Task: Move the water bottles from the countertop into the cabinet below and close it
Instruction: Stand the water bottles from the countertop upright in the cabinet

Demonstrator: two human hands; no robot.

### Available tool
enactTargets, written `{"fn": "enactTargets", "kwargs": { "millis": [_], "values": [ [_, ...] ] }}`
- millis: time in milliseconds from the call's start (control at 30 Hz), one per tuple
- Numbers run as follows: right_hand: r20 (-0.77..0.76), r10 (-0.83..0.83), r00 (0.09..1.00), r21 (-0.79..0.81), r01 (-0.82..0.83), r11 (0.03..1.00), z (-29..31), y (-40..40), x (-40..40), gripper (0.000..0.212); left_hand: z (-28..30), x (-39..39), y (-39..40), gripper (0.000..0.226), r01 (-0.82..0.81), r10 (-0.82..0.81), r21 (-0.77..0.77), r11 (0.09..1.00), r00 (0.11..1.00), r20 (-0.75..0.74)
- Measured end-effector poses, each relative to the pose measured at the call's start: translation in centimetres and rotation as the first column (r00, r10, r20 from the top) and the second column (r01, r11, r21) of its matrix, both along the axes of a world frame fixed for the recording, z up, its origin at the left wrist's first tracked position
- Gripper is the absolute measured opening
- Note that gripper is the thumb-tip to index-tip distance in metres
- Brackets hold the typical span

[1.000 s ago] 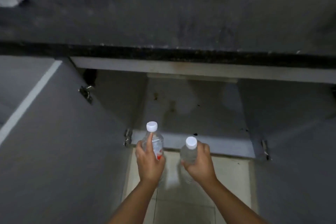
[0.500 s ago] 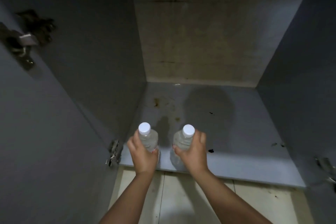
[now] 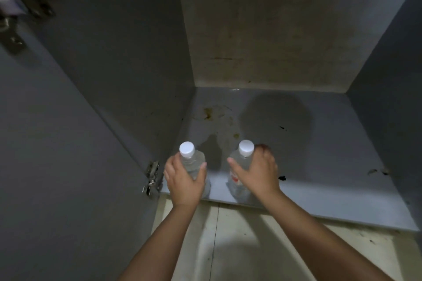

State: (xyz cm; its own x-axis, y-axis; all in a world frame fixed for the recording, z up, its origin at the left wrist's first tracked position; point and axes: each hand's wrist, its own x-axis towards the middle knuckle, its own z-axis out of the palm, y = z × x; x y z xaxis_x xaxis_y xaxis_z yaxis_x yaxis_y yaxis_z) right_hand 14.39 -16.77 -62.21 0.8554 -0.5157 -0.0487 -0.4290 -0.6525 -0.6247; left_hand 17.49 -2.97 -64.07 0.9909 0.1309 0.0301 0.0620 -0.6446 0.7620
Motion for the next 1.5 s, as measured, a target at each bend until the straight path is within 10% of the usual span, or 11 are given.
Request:
{"fn": "enactTargets", "kwargs": {
  "millis": [200, 400, 1500],
  "values": [
    [-0.128, 0.377, 0.917, -0.107, -0.390, 0.914, 3.2, -3.0, 1.2, 0.046, 4.0, 3.2, 1.8, 0.050, 0.370, -0.373, 0.362, 0.855, 0.926, -0.066],
    [-0.186, 0.341, 0.921, -0.171, -0.372, 0.912, 4.4, -1.5, 3.1, 0.033, 6.4, 5.0, 2.4, 0.031, 0.429, -0.398, 0.510, 0.746, 0.901, -0.175],
    [-0.061, 0.357, 0.932, -0.157, -0.362, 0.919, 3.1, 4.8, 12.7, 0.038, 5.7, 12.0, 3.9, 0.041, 0.258, -0.202, 0.502, 0.825, 0.965, -0.165]
  ]
}}
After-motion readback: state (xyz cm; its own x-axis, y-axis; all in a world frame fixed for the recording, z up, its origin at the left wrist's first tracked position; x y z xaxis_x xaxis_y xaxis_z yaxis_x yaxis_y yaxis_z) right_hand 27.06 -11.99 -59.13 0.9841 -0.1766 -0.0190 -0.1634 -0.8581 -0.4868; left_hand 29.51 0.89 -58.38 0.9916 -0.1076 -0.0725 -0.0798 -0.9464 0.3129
